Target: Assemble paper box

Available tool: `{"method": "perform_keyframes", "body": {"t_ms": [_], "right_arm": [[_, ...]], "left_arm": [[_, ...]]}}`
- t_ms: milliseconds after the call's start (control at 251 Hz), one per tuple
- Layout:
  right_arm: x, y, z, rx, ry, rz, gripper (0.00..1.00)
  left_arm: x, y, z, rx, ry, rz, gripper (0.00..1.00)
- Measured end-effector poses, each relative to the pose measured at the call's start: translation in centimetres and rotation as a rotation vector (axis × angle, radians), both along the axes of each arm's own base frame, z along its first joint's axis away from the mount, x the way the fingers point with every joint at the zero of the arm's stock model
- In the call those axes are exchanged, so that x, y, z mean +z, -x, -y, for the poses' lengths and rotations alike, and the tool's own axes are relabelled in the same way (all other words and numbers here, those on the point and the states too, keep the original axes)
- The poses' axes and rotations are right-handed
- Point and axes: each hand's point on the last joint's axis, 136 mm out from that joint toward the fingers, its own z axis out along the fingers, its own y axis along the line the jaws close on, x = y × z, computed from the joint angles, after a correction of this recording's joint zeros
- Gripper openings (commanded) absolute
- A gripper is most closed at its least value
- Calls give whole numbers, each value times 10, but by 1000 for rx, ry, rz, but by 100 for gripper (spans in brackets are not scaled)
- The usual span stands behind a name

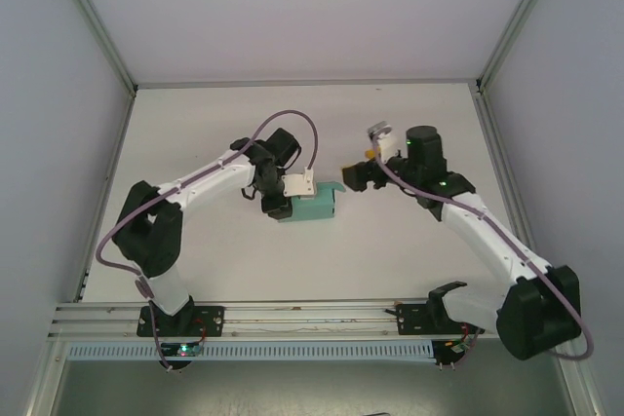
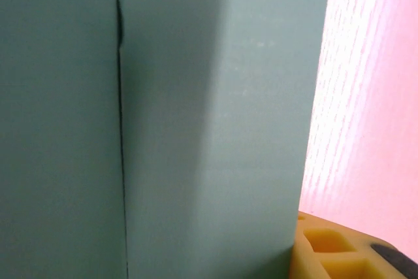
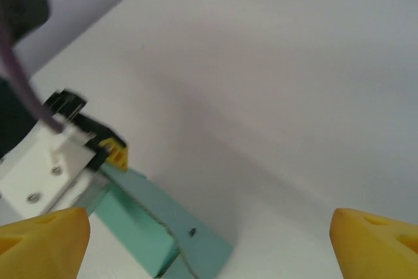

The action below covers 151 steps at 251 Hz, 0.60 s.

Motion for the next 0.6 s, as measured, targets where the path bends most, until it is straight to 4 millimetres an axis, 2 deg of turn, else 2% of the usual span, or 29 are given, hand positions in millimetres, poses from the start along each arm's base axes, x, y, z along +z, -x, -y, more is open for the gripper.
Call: {"method": "perform_keyframes", "body": {"t_ms": [64,188,351,603], "right_arm": [[-15,3,-10,65,60,-9,89],[-37,4,-16,142,144,-41,81],[-47,4,-24,229,230,-62,70],[-57,2,-30,293,321,-89,36]], "left_arm": [[-2,-1,0,9,-7,-34,44],[0,-7,2,17,-13,-46,44],[-2,-9,3,19,-17,-63,43],[-2,-10,5,20,-12,-78,43]]}}
